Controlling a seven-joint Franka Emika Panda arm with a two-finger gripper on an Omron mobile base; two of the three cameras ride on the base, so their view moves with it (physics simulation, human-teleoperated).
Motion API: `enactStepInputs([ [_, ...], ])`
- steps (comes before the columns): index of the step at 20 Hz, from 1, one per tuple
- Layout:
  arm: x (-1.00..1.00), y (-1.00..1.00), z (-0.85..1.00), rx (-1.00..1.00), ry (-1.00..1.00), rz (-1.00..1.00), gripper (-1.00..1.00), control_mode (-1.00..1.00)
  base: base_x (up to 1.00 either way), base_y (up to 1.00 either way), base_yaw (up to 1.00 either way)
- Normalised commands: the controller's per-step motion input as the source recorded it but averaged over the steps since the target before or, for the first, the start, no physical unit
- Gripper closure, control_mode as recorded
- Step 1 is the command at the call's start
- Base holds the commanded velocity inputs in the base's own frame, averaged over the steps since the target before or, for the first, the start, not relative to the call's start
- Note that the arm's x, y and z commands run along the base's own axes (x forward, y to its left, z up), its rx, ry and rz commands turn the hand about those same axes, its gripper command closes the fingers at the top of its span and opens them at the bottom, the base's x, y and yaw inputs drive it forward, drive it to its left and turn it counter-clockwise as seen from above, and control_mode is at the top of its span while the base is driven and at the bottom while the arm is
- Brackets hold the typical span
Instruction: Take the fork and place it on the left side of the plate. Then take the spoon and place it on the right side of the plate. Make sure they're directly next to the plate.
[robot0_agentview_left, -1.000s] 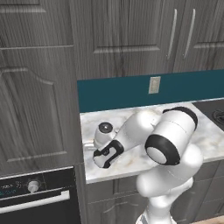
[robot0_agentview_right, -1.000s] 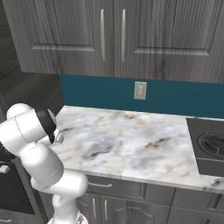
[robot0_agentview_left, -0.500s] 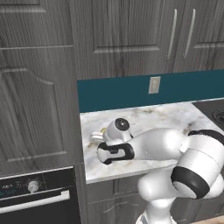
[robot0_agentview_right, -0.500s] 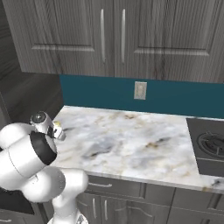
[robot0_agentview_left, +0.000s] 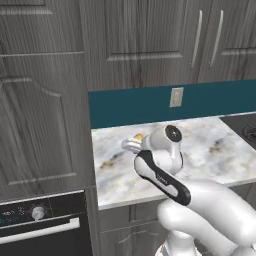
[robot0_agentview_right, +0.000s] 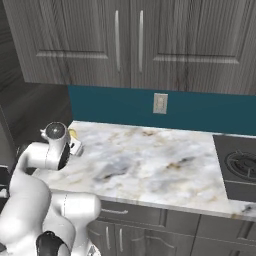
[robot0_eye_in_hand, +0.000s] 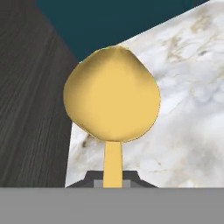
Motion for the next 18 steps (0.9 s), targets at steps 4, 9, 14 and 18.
enactStepInputs([
  [4,-0.58,-0.67,1.0,0.0,0.01,-0.08,1.0,-1.0,0.0,0.0,0.0],
  [9,-0.66,-0.63,0.69,-0.01,0.05,-0.09,1.0,-1.0,0.0,0.0,0.0],
  [14,-0.82,-0.7,0.21,-0.06,0.12,-0.09,1.0,-1.0,0.0,0.0,0.0],
  [18,-0.74,-0.64,0.01,-0.12,0.17,-0.09,1.0,-1.0,0.0,0.0,0.0],
])
